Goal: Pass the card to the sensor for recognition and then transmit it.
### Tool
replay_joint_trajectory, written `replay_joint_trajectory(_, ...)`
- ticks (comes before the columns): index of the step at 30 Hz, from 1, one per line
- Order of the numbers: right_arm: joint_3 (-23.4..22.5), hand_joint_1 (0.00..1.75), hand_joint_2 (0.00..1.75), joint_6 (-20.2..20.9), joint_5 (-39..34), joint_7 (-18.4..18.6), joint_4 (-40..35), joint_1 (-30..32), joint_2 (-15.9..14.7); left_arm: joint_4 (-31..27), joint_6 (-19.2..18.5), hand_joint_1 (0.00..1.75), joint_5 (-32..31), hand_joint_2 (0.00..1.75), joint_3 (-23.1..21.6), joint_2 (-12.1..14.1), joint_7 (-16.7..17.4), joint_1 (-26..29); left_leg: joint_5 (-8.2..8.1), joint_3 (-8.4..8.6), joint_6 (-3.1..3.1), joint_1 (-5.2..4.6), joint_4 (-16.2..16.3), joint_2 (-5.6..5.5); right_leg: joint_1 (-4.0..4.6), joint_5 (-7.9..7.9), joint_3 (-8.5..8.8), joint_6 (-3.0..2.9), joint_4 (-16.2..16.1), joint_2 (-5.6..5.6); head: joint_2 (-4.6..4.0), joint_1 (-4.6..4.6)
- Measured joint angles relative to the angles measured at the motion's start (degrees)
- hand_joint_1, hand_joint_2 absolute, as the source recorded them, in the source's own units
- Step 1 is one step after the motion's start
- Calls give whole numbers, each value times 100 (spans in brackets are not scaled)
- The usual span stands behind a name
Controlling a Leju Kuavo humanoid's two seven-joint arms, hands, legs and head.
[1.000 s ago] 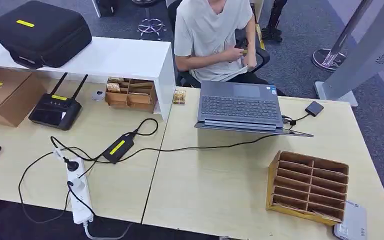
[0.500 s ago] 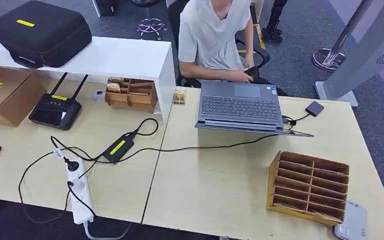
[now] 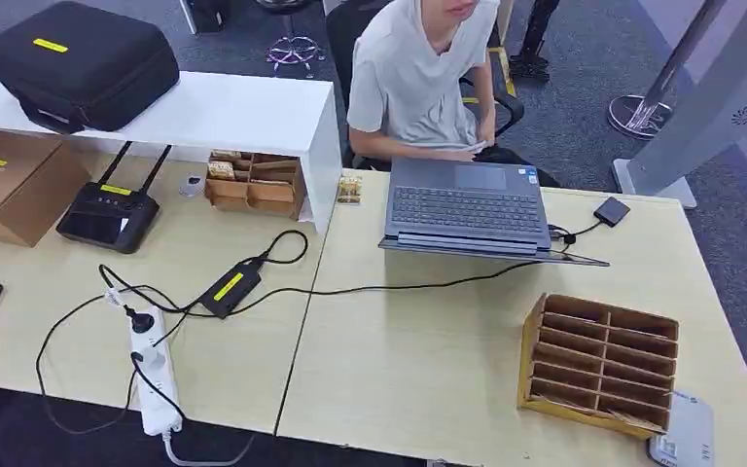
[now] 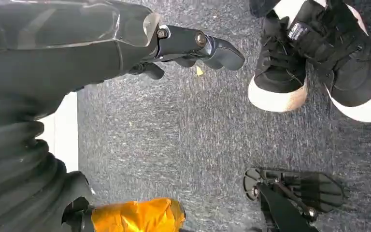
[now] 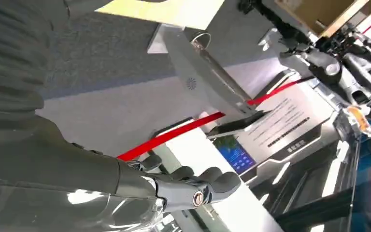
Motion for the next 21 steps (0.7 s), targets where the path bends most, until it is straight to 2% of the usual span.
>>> replay_joint_trajectory(1, 166, 0, 175, -142, 83, 55, -7, 12, -28, 0, 55, 0, -4, 175, -11, -7, 2, 1, 0, 1, 0, 0, 0, 1, -1, 0, 0, 0, 0, 1, 0, 0)
replay_joint_trajectory(5, 741, 0, 175, -450, 264, 131, -37, 42, -122, 0, 126, 0, -46, 175, -68, -28, 41, -2, 0, -2, 0, 0, 1, -2, -2, 0, 0, 0, -1, -3, 0, 2)
replay_joint_trajectory(8, 1209, 0, 175, -808, 253, 424, -39, 0, -284, 0, 126, 0, -112, 175, -90, -37, 46, -2, 0, -4, 0, -1, 0, 1, -2, 1, 2, 0, 0, 3, 0, 0)
replay_joint_trajectory(10, 1677, 0, 175, -836, 105, 727, -7, -144, -467, 0, 126, 0, -140, 175, -120, -37, 46, -7, 0, -3, 0, -1, 1, 11, -3, 2, -1, -2, 0, 12, 0, 0)
replay_joint_trajectory(12, 2052, 0, 175, -869, 54, 868, 48, -307, -665, 0, 126, 0, -162, 175, -138, -39, 46, -16, 1, 3, 1, -1, 2, 11, -3, 3, -1, -2, -1, 9, 0, 2)
replay_joint_trajectory(17, 2669, 0, 175, -996, 299, 999, 221, -706, -1003, 0, 124, 0, -223, 175, -212, -37, 55, -11, 8, -2, 3, -2, 2, 7, -2, 7, 0, -5, 1, 2, 0, 0)
replay_joint_trajectory(21, 3088, 0, 175, -1099, 476, 1082, 363, -1060, -1132, 0, 120, 0, -271, 175, -245, -37, 63, -15, 9, -2, 2, -1, 2, 6, 0, 7, -1, -5, 1, 2, 0, 0)
